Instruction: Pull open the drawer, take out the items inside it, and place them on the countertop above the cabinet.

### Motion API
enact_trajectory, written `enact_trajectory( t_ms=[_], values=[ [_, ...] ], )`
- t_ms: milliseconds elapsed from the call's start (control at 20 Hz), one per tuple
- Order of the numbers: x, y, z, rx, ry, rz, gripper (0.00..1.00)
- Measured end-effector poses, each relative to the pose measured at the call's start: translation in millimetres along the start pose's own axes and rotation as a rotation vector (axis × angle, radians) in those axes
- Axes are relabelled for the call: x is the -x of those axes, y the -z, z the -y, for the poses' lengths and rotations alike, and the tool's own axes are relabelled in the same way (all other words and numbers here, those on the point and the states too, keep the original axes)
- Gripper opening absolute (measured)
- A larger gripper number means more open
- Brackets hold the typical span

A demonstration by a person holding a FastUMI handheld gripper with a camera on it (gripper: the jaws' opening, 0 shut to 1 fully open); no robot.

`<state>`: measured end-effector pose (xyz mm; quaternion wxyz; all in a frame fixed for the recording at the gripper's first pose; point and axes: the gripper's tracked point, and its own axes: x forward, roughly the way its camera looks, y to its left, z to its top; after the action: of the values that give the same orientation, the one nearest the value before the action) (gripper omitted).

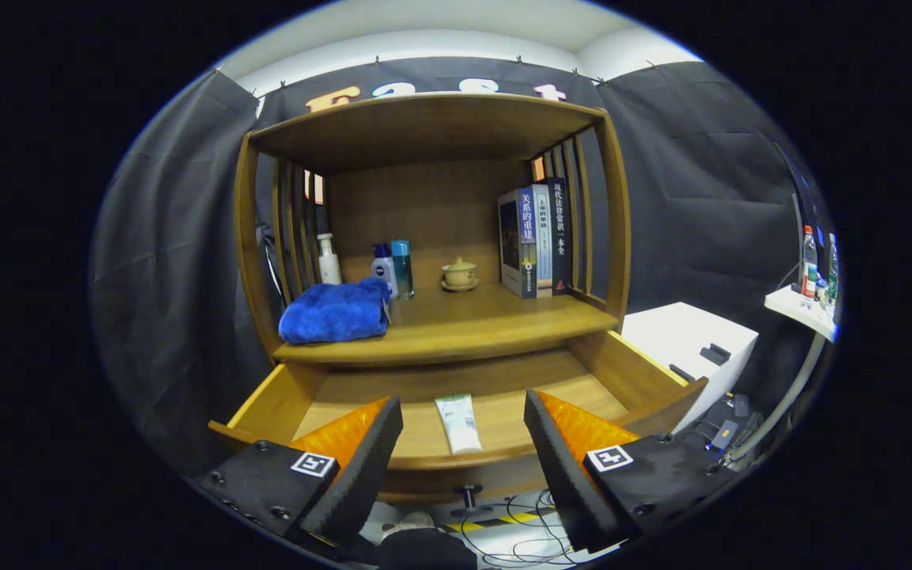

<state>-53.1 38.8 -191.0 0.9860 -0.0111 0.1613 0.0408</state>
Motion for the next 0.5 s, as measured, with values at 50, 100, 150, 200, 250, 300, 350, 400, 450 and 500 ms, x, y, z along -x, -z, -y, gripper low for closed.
enact_trajectory(
  t_ms=[50,100,150,200,250,300,350,400,450,500],
  values=[
    [-7.9,-6.1,-2.6,0.002,-0.003,-0.002,1.00],
    [-15.4,-10.1,-5.9,0.006,-0.009,-0.010,1.00],
    [-23.6,-12.2,-11.9,0.010,-0.028,-0.021,1.00],
    [-32.4,-14.3,-17.4,0.015,-0.042,-0.034,1.00],
    [-41.8,-13.5,-18.9,0.026,-0.048,-0.055,1.00],
    [-50.6,-11.6,-21.2,0.039,-0.053,-0.082,1.00],
    [-60.1,-10.0,-24.9,0.051,-0.061,-0.108,1.00],
    [-68.7,-6.1,-28.2,0.065,-0.065,-0.138,1.00],
    [-78.7,-2.6,-29.4,0.076,-0.070,-0.172,1.00],
    [-87.5,3.1,-30.0,0.084,-0.069,-0.212,1.00]
  ],
)
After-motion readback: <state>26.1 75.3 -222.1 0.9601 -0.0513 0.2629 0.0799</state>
